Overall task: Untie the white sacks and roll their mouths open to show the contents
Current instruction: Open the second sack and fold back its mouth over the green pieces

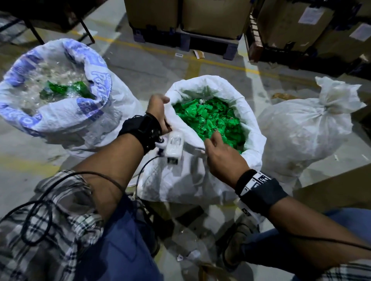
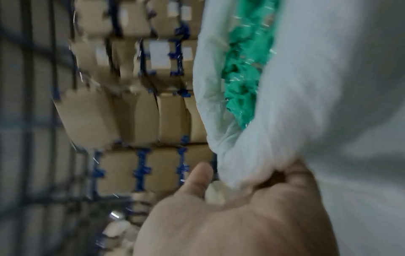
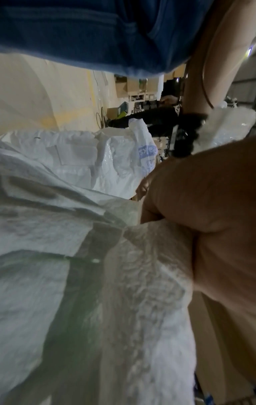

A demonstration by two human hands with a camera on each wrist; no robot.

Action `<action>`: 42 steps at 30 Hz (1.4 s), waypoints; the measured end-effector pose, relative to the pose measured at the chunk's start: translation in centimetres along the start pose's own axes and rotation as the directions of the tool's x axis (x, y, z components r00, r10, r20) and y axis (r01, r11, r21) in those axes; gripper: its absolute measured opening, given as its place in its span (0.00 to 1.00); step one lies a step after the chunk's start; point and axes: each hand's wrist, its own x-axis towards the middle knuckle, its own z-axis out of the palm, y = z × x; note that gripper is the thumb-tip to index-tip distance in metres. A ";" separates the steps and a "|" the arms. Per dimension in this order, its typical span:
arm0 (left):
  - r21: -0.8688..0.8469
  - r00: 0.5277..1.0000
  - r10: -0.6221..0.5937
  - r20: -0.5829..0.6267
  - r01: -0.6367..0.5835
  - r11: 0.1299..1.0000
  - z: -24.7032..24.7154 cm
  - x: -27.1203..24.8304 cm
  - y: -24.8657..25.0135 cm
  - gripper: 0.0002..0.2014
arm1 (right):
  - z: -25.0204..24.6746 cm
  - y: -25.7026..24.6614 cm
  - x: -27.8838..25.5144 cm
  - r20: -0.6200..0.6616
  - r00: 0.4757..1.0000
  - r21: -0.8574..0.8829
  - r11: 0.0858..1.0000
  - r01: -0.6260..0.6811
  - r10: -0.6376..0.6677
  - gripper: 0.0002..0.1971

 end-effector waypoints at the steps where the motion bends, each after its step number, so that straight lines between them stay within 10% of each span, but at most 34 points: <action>1: 0.185 1.000 0.003 0.004 -0.004 0.983 0.2 -0.3 -0.4 0.23 | 0.0 0.4 -0.1 -0.006 1.000 0.001 1.000 0.001 -0.001 0.15; 4: 0.782 0.973 0.229 0.015 -0.154 0.604 0.4 -0.5 -2.2 0.48 | -0.3 0.9 0.0 0.002 1.000 -0.028 1.000 0.001 -0.001 0.27; 6: 0.853 0.954 0.286 0.089 -0.222 0.473 1.2 -0.4 -3.7 0.51 | -0.2 0.7 0.1 0.010 0.999 -0.056 0.998 0.031 -0.031 0.31; 15: 0.181 0.980 0.177 0.091 -0.191 0.965 2.8 0.0 -3.8 0.28 | -0.2 2.1 0.2 -0.002 1.000 0.136 0.990 0.023 -0.023 0.45; 20: -0.100 0.998 0.043 0.049 -0.038 0.994 1.3 0.5 -2.3 0.12 | -1.1 4.1 1.0 -0.060 0.998 0.024 1.000 -0.001 0.002 0.24; 24: 0.018 0.950 0.239 -0.200 -0.240 0.971 1.6 0.4 -3.0 0.19 | -0.6 1.9 1.0 -0.161 0.985 -0.101 0.994 0.051 -0.067 0.16; 28: -0.126 0.974 0.098 0.206 -0.073 0.989 2.1 0.5 -3.4 0.20 | -0.1 2.9 0.7 -0.123 0.992 0.165 0.986 0.028 -0.007 0.23; 32: 0.353 0.981 0.128 -0.148 -0.068 0.933 2.1 2.6 -4.0 0.44 | -1.6 4.3 0.1 -0.241 0.926 0.554 0.825 -0.115 0.291 0.23; 36: 0.741 0.757 0.594 -0.271 -0.230 0.631 2.6 2.2 -3.5 0.54 | -2.0 7.1 -0.1 -0.144 0.716 0.650 0.611 -0.452 0.683 0.23; 39: 0.763 0.619 0.759 0.204 -0.586 0.273 3.2 1.3 -4.2 0.33 | -1.0 8.5 0.0 0.201 0.566 0.726 0.266 -0.634 0.800 0.27; 42: 0.564 0.547 0.520 0.655 -0.813 0.145 3.6 -0.2 -5.9 0.19 | -0.3 8.9 0.1 0.386 0.519 0.827 -0.037 -0.561 0.762 0.18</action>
